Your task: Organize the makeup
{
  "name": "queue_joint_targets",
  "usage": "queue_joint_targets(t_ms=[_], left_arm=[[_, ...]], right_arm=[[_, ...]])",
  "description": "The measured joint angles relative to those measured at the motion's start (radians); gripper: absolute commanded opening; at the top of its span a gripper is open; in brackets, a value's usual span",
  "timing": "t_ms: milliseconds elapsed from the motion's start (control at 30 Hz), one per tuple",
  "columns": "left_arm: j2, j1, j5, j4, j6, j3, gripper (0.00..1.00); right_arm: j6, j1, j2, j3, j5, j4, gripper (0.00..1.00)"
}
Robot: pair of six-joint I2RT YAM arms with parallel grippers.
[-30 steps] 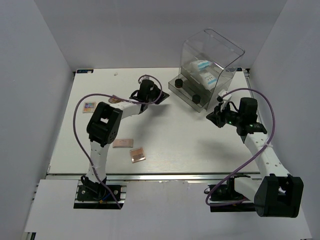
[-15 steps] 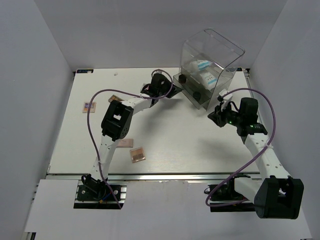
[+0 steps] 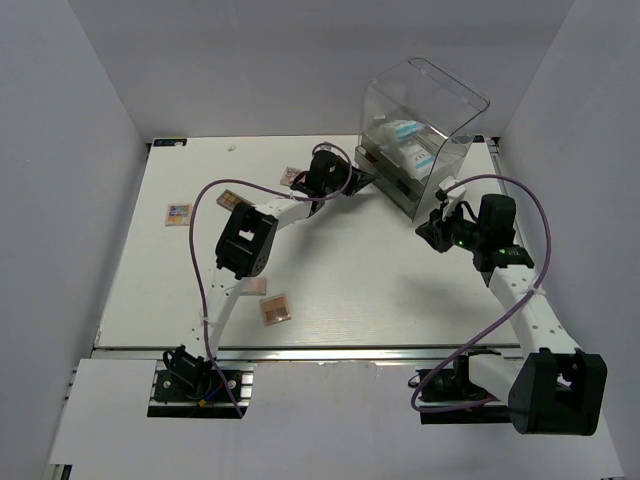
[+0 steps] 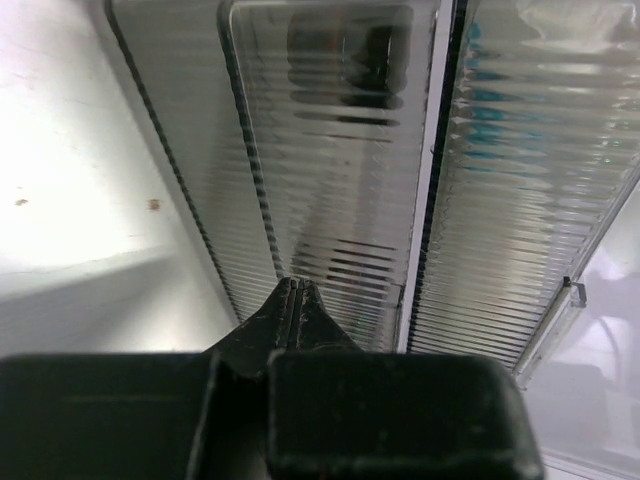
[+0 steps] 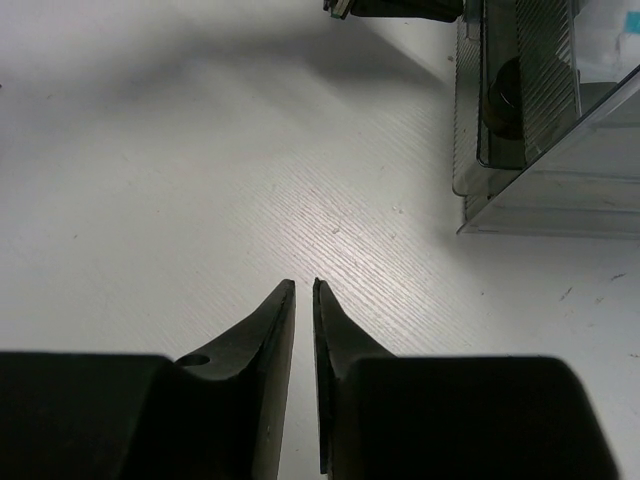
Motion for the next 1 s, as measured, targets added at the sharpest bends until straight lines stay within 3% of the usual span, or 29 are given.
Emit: queue_joint_targets(t_ms=[600, 1000], left_arm=[[0.062, -0.010, 0.014, 0.121, -0.115, 0.044, 0.04], [0.068, -0.010, 0.020, 0.166, -0.140, 0.045, 0.22]], right_arm=[[0.008, 0.000, 0.014, 0.000, 0.007, 0.008, 0.20], [0.008, 0.000, 0.014, 0.000, 0.010, 0.008, 0.20]])
